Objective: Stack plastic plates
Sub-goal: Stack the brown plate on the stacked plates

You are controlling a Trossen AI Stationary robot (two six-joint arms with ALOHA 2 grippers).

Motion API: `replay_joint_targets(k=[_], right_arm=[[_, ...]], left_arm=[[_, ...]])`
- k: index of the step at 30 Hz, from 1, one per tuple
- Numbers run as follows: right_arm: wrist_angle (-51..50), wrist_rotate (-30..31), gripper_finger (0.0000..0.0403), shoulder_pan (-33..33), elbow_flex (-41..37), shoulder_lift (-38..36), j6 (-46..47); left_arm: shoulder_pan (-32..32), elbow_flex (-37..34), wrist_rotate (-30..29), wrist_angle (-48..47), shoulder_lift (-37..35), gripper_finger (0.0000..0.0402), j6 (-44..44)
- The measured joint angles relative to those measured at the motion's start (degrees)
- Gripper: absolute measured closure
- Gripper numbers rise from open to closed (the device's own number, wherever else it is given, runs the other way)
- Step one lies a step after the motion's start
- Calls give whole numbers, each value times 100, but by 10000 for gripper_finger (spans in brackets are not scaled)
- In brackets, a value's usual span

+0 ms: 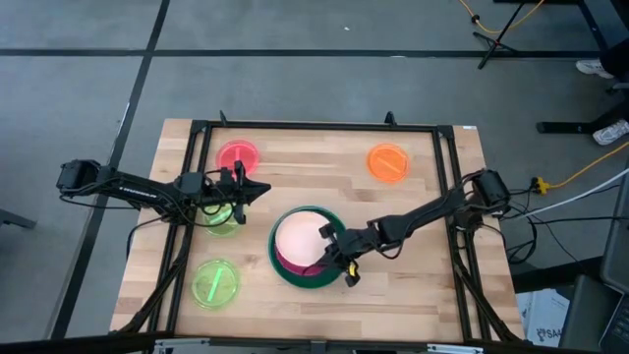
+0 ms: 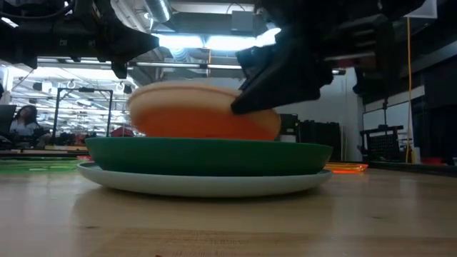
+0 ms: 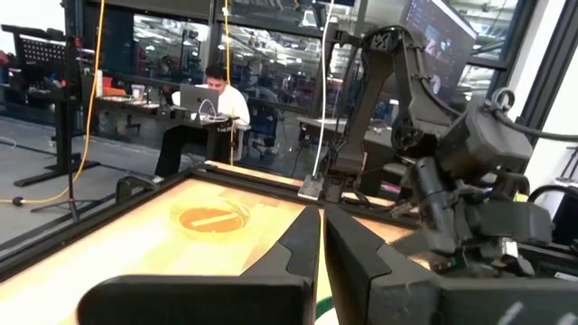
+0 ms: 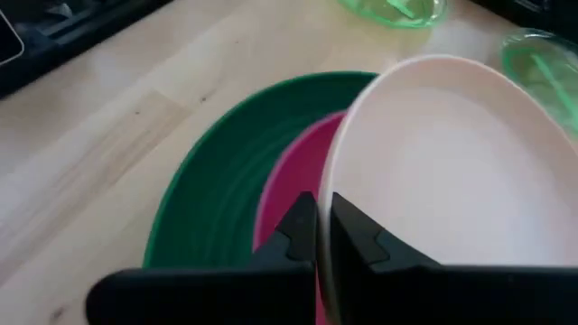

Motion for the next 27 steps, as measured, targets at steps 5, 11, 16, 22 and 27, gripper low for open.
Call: replay_joint_targets(k=[5,11,16,22,27], right_arm=[[204,-379,395,-78,3,185,237],[178,-393,395,-120,-4,213,427],[114,-395,395,-159,-4,215,645],[30,-388,359,-155,-4,215,750],[19,-385,311,-155,-4,215,750]], left_arm=[[-2,0,-25,-14,2,390,-1],[-2,0,-84,-12,2,390,3],[-2,0,-84,-12,2,390,2],[0,0,-84,-12,2,390,-1],[-1,0,-84,-12,2,390,-1]])
